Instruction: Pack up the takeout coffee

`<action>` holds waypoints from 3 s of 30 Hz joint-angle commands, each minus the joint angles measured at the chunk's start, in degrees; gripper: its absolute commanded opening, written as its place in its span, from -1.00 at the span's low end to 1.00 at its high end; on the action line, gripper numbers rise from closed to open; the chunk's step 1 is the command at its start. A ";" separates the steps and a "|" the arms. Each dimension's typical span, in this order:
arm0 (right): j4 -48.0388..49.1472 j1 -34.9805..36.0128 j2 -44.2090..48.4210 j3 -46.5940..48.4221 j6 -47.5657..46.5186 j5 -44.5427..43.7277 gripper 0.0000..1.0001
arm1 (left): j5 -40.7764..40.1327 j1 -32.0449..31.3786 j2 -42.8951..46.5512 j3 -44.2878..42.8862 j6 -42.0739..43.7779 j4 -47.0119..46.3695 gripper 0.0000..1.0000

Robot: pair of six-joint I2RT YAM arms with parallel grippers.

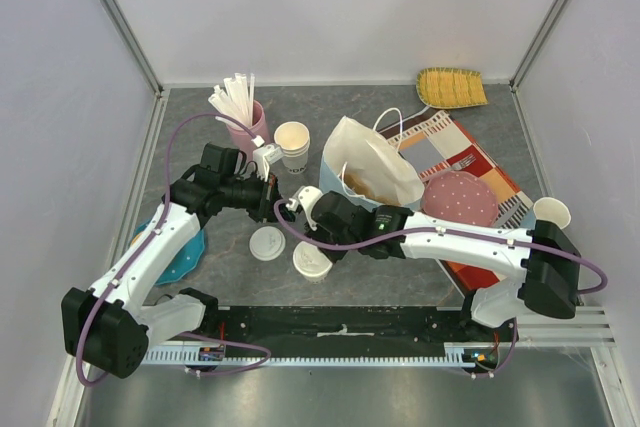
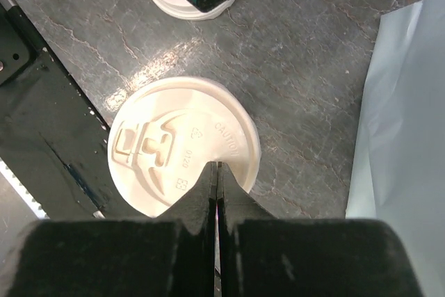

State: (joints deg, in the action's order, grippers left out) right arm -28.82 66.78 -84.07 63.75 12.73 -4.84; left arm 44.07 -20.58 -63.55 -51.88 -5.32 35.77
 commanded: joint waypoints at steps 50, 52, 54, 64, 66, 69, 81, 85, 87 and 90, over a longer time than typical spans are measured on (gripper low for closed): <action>-19.62 14.43 -19.73 25.64 16.71 -24.96 0.01 | -7.42 12.76 9.67 4.15 -2.50 -4.39 0.18; -19.08 14.16 -19.73 25.11 16.71 -24.17 -0.03 | -7.34 12.76 9.58 4.24 -2.59 -4.48 0.18; -18.91 14.16 -19.99 24.67 16.71 -23.55 -0.06 | -7.16 12.76 9.76 4.42 -2.59 -4.39 0.18; -17.59 13.99 -19.90 22.48 16.89 -21.61 -0.28 | -6.90 12.76 9.67 4.33 -2.50 -4.39 0.16; -17.68 13.99 -19.64 21.86 17.06 -21.87 -0.33 | -6.72 12.76 9.76 4.24 -2.50 -4.39 0.16; -17.59 13.99 -18.85 22.21 17.33 -22.05 -0.46 | -6.63 12.76 9.76 4.42 -2.50 -4.39 0.16; -17.94 13.81 -16.56 22.83 16.89 -21.70 -0.78 | -6.28 12.76 9.32 4.06 -2.50 -4.39 0.16; -17.94 13.81 -15.69 23.44 15.57 -21.70 -0.87 | -6.11 12.76 9.15 3.89 -2.50 -4.39 0.16; -17.94 13.81 -15.51 23.35 15.22 -21.70 -0.88 | -5.93 12.76 9.06 3.80 -2.50 -4.48 0.16; -17.94 13.64 -15.60 22.83 14.78 -21.35 -0.90 | -5.93 12.84 8.97 3.89 -2.50 -4.48 0.16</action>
State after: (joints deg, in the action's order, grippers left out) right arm -46.46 80.75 -101.97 86.96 28.47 -26.68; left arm 36.40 -8.05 -54.63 -47.40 -6.46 32.86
